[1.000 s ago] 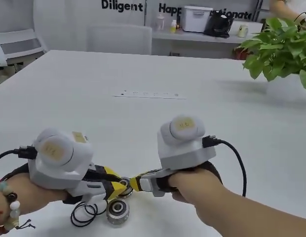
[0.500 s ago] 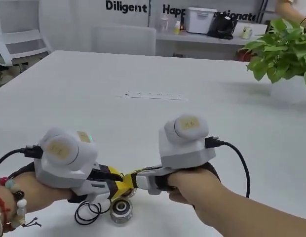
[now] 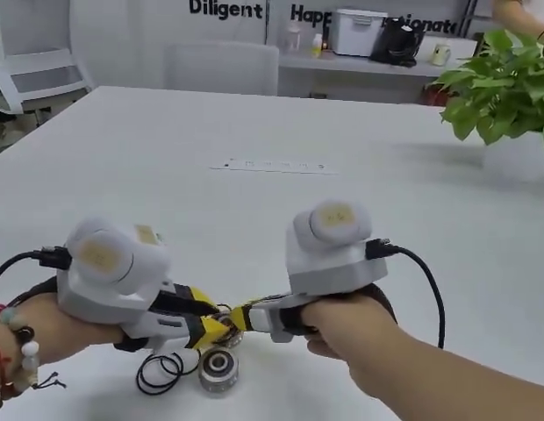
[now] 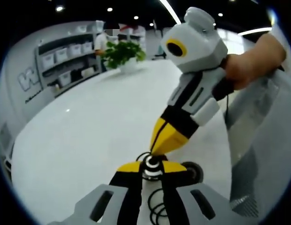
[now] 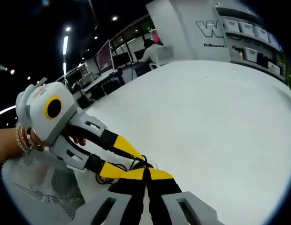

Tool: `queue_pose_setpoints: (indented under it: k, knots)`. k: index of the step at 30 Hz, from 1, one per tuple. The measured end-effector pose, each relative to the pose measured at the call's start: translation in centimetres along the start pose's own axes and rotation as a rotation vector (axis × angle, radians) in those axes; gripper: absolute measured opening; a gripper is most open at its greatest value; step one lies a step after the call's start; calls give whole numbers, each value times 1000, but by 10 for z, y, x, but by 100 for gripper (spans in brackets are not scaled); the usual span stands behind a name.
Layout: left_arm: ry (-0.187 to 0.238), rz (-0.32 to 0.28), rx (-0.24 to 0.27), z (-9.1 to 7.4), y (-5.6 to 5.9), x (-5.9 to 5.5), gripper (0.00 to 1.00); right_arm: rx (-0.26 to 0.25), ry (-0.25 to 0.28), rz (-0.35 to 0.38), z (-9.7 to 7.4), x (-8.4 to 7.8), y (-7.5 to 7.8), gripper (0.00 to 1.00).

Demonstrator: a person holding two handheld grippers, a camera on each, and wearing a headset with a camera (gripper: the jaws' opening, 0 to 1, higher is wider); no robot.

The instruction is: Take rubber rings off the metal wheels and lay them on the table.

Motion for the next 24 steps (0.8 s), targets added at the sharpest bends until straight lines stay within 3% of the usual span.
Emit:
queue_pose_setpoints:
  k: [2,8,12,18,24]
  knots:
    - [21,-30,5,-3,-3,5,14,-2,1,-12,0,0,-1,0]
    - [79,-14,33,-19,-5,27,23,-4,0,-34,0,1,-2,0]
    - [78,-4,23,-27,-4,29,27,3,9,-36,0,5,-3,0]
    - [19,66,25,-47,0,29,32,39,27,-28,0,9,-14,0]
    - [21,78,29,-72,4,30,36,85,24,-21,2,9,-22,0]
Point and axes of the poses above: the centre of the closed fingertips' face, and the gripper's own axes: z roughly forward along the fingers, y roughly to its right, x roughly out of its top, the point moved 5 cm from there along -z, roughly backward along the fingers, and after that the axes turned 3 degrees about -y, right-handed, at the moved point
